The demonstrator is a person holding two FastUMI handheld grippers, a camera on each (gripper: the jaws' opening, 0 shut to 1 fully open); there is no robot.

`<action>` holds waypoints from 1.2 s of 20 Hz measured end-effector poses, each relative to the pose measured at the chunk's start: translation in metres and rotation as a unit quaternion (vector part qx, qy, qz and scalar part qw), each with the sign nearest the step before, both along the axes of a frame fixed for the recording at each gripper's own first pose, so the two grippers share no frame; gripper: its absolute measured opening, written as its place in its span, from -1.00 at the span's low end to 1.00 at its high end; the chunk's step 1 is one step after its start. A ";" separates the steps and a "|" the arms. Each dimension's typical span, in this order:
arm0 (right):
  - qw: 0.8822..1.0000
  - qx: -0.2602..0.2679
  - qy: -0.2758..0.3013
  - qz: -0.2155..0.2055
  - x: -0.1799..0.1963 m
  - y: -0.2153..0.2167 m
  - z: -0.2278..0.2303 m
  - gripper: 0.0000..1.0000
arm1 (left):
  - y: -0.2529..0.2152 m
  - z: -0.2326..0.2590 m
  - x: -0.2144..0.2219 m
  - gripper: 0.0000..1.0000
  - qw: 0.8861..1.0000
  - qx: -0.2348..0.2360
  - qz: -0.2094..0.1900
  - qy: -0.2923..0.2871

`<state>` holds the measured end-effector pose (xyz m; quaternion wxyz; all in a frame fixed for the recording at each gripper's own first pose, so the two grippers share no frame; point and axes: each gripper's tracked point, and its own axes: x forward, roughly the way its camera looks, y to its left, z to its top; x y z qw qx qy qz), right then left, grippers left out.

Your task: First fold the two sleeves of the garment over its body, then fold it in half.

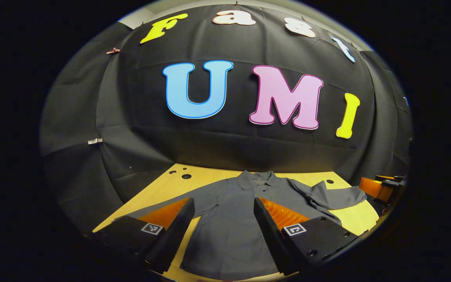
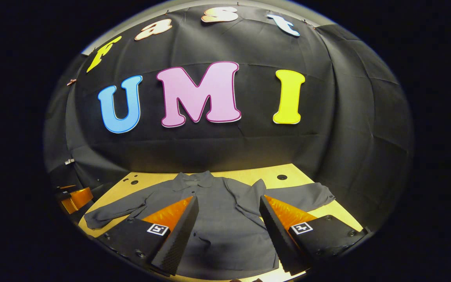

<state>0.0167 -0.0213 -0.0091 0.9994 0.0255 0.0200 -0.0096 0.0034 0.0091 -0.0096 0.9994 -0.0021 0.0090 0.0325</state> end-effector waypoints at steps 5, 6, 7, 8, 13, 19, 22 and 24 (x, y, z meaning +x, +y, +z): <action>1.000 0.002 0.009 -0.029 0.010 -0.023 -0.002 0.93 | -0.003 -0.005 -0.001 0.92 1.000 0.003 -0.003 0.002; 0.999 0.003 0.008 -0.037 0.013 -0.031 -0.002 0.93 | -0.003 -0.006 -0.001 0.92 1.000 0.005 -0.003 0.005; 0.999 0.006 0.008 -0.041 0.016 -0.037 -0.002 0.93 | -0.003 -0.007 -0.002 0.92 1.000 0.005 -0.002 0.007; 0.999 0.008 0.010 -0.047 0.018 -0.045 -0.003 0.93 | -0.004 -0.007 -0.002 0.92 1.000 0.005 -0.002 0.009; 0.995 0.025 0.023 -0.098 0.033 -0.103 -0.009 0.93 | -0.006 -0.008 -0.001 0.92 1.000 0.015 0.005 0.013; 0.981 0.067 0.061 -0.172 0.049 -0.191 -0.033 0.97 | -0.012 -0.020 -0.003 0.92 0.999 0.007 0.013 0.042; 0.971 0.084 0.093 -0.201 0.064 -0.231 -0.052 0.97 | -0.014 -0.027 -0.003 0.92 0.998 0.010 0.021 0.062; 0.966 0.081 0.115 -0.217 0.074 -0.255 -0.066 0.97 | -0.015 -0.029 -0.003 0.92 0.997 0.009 0.030 0.070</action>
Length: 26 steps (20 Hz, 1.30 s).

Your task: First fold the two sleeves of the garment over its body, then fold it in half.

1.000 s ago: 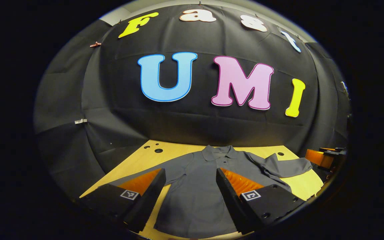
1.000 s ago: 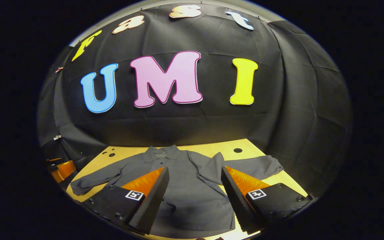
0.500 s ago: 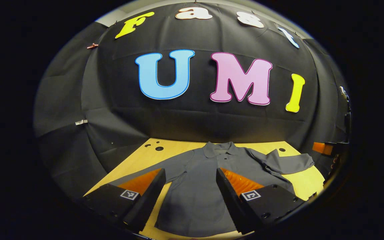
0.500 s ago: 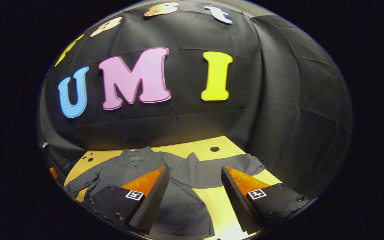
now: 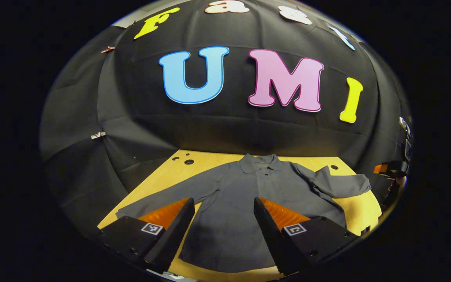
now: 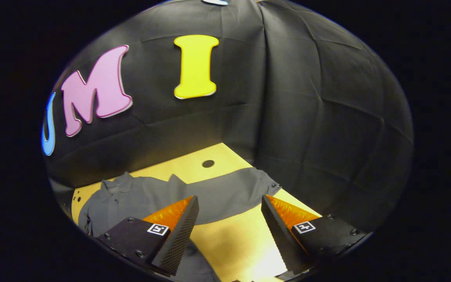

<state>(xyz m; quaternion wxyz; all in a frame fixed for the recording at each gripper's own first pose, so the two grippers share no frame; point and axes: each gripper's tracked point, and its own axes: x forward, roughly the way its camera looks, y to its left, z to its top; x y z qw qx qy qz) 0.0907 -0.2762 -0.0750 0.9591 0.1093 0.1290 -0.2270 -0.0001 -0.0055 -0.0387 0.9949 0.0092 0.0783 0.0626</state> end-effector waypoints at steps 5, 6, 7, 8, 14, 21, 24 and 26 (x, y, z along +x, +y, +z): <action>0.999 0.014 0.029 -0.020 0.033 -0.052 -0.026 0.99 | -0.009 -0.012 0.001 0.92 1.000 0.004 0.018 0.021; 0.999 0.016 0.033 -0.025 0.039 -0.061 -0.031 0.98 | -0.010 -0.013 0.002 0.92 0.999 0.005 0.021 0.025; 0.999 0.016 0.037 -0.027 0.047 -0.071 -0.035 0.98 | -0.010 -0.015 0.002 0.92 0.999 0.006 0.026 0.030; 0.999 0.014 0.041 -0.029 0.054 -0.080 -0.042 0.98 | -0.012 -0.017 0.003 0.92 0.999 0.005 0.030 0.035; 0.996 0.027 0.076 -0.045 0.098 -0.128 -0.076 0.98 | -0.016 -0.025 0.007 0.90 0.998 0.015 0.034 0.051; 0.989 0.076 0.113 -0.056 0.126 -0.159 -0.124 0.98 | -0.012 -0.045 0.009 0.91 0.995 0.027 0.050 0.079; 0.987 0.094 0.123 -0.050 0.130 -0.156 -0.130 0.98 | -0.019 -0.048 0.013 0.90 0.995 0.025 0.044 0.084; 0.986 0.097 0.129 -0.040 0.130 -0.155 -0.135 0.98 | -0.023 -0.051 0.015 0.91 0.995 0.014 0.048 0.089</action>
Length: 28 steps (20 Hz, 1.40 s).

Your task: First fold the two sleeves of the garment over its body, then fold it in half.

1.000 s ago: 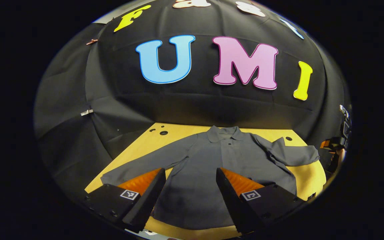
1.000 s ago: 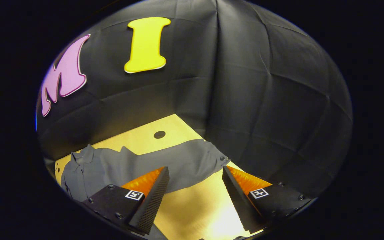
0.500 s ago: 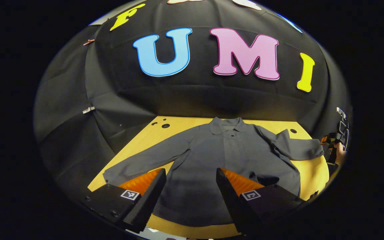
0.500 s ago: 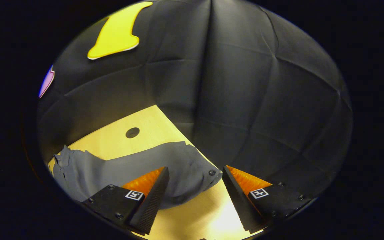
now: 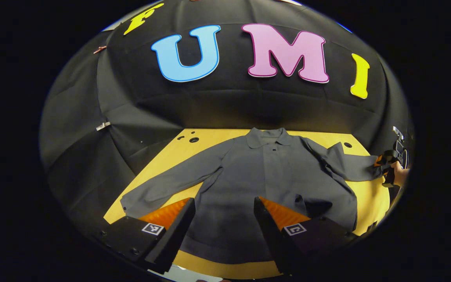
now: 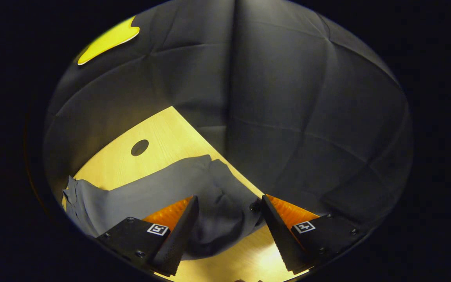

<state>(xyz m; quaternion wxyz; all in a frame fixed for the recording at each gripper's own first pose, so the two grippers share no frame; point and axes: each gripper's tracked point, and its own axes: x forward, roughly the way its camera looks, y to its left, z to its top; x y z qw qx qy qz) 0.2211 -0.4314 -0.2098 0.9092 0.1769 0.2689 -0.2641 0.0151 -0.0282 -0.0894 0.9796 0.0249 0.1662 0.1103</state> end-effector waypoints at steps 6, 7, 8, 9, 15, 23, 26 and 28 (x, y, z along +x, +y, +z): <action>1.000 -0.022 0.018 0.001 -0.003 -0.005 -0.003 0.94 | -0.002 -0.010 0.002 0.92 0.999 -0.042 0.024 0.008; 0.999 -0.029 0.026 0.005 -0.006 -0.006 -0.002 0.69 | -0.001 -0.011 0.001 0.92 0.999 -0.034 0.022 0.007; 0.999 -0.031 0.026 0.013 -0.007 -0.006 -0.001 0.58 | -0.003 -0.012 0.001 0.91 0.999 -0.029 0.018 0.008; 0.999 -0.028 0.029 0.018 -0.008 -0.005 -0.003 0.25 | -0.005 -0.014 -0.001 0.91 0.999 -0.028 0.016 0.010; 0.998 0.020 0.012 0.055 -0.002 0.020 -0.001 -0.89 | -0.019 -0.023 -0.003 0.91 0.998 -0.049 0.011 0.025; 0.996 -0.031 0.000 0.086 -0.019 0.039 0.039 -0.89 | -0.008 -0.013 0.002 0.91 0.998 -0.053 0.012 0.015; 0.995 -0.033 -0.018 0.093 -0.031 0.057 0.069 -0.89 | -0.002 -0.007 -0.002 0.91 0.999 -0.054 0.011 0.002; 0.994 -0.023 -0.033 0.104 -0.030 0.076 0.085 -0.90 | 0.007 -0.005 -0.005 0.91 0.999 -0.046 0.009 -0.007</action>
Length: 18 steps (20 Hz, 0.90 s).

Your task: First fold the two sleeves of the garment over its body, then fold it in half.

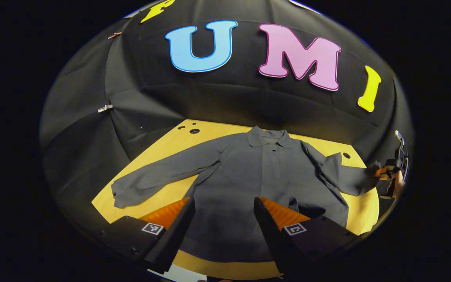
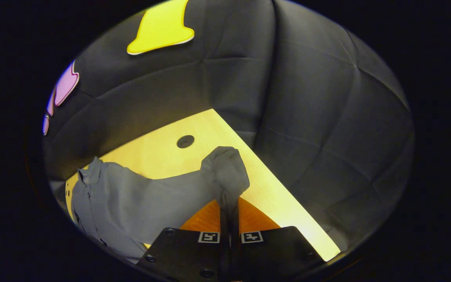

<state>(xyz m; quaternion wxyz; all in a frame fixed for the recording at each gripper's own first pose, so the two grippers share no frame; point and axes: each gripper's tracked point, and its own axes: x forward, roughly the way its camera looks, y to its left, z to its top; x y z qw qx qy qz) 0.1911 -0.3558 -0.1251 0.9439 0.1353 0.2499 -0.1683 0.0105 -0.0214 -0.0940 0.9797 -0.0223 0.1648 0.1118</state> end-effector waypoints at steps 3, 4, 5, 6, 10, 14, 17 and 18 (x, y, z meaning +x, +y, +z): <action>1.000 -0.004 -0.018 0.017 -0.002 0.029 0.030 -0.89 | 0.012 0.002 -0.005 0.91 1.000 0.005 -0.004 -0.006; 0.999 -0.005 -0.023 0.026 -0.002 0.042 0.040 -0.91 | 0.017 0.004 -0.007 0.91 1.000 0.005 -0.004 -0.011; 0.999 0.000 -0.029 0.033 -0.001 0.057 0.050 -0.90 | 0.022 0.005 -0.008 0.91 1.000 0.005 -0.004 -0.017; 0.999 0.007 -0.036 0.040 0.000 0.073 0.057 -0.90 | 0.027 0.007 -0.008 0.91 1.000 0.010 -0.006 -0.022; 0.996 0.008 -0.046 0.078 0.005 0.141 0.071 -0.89 | 0.052 0.005 -0.013 0.91 0.998 0.046 -0.012 -0.030; 0.990 0.006 -0.031 0.136 0.005 0.223 0.064 -0.91 | 0.078 -0.001 -0.021 0.90 0.999 0.038 -0.002 -0.034; 0.984 -0.007 -0.017 0.177 0.007 0.281 0.054 -0.90 | 0.100 -0.014 -0.031 0.90 0.999 0.020 0.017 -0.026; 0.982 -0.009 -0.013 0.190 0.006 0.300 0.052 -0.90 | 0.105 -0.015 -0.034 0.91 0.999 0.013 0.023 -0.026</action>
